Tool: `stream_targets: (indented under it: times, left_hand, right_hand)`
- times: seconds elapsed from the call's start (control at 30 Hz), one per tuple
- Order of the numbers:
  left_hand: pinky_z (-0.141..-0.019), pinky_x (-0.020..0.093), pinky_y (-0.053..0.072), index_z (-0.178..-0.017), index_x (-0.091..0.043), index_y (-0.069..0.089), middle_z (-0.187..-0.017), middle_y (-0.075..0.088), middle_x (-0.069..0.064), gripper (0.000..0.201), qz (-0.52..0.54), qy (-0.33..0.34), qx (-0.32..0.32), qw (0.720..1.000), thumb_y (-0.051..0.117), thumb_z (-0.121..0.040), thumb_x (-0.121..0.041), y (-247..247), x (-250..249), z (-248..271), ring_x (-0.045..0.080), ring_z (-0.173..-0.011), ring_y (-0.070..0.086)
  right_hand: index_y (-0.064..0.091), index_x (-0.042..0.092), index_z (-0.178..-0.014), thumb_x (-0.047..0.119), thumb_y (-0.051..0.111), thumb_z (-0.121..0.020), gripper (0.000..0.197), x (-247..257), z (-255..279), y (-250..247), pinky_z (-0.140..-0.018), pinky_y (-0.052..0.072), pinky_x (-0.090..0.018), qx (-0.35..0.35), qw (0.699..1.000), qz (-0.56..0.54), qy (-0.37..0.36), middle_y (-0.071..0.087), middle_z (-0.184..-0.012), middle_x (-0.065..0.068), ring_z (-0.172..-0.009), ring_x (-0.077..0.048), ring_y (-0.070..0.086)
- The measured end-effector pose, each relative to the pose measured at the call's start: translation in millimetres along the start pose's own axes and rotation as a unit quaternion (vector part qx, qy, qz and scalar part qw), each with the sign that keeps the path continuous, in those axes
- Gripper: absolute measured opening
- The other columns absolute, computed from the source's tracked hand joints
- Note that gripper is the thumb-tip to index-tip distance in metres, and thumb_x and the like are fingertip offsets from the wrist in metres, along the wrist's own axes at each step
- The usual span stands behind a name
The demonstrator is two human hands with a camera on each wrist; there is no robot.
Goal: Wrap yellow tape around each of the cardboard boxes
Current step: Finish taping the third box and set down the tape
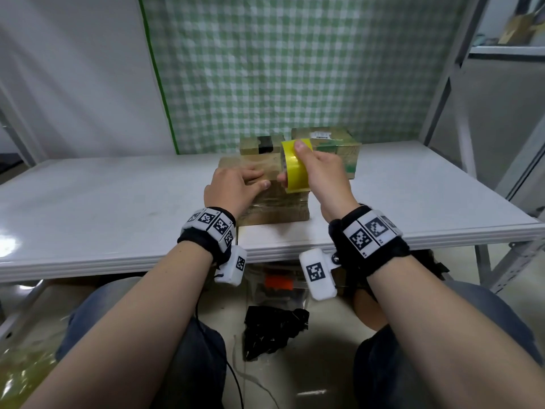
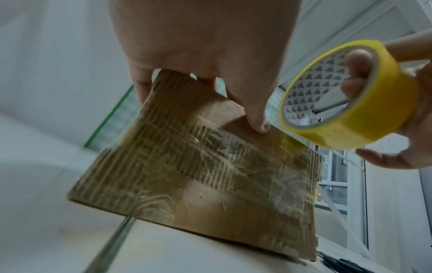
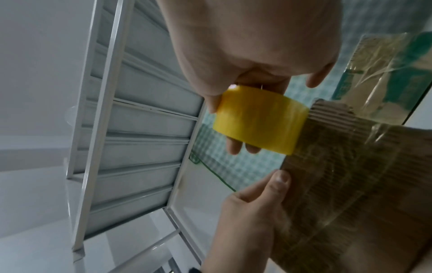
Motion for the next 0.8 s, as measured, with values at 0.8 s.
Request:
stream_targets:
  times: [0.8]
  left_hand:
    - [-0.108,0.052,0.027,-0.122,-0.047,0.066,-0.136,0.059,-0.021,0.038,-0.053,0.000,0.019,0.998,0.063,-0.088,-0.063,-2,-4,-1,0.017,-0.137,0.032]
  right_hand:
    - [0.055,0.002,-0.117,0.039,0.054,-0.101,0.040,-40,16,-14,-0.075,0.053,-0.020,0.086,0.984,-0.009,0.158,0.078,-0.086,-0.018,-0.082,-0.021,0.077]
Point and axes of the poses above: each hand's wrist, its own z-axis away from the middle knuckle, its own y-axis out of the palm, x = y × z, the point moved 1 cm from there along -z, towards the middle knuckle
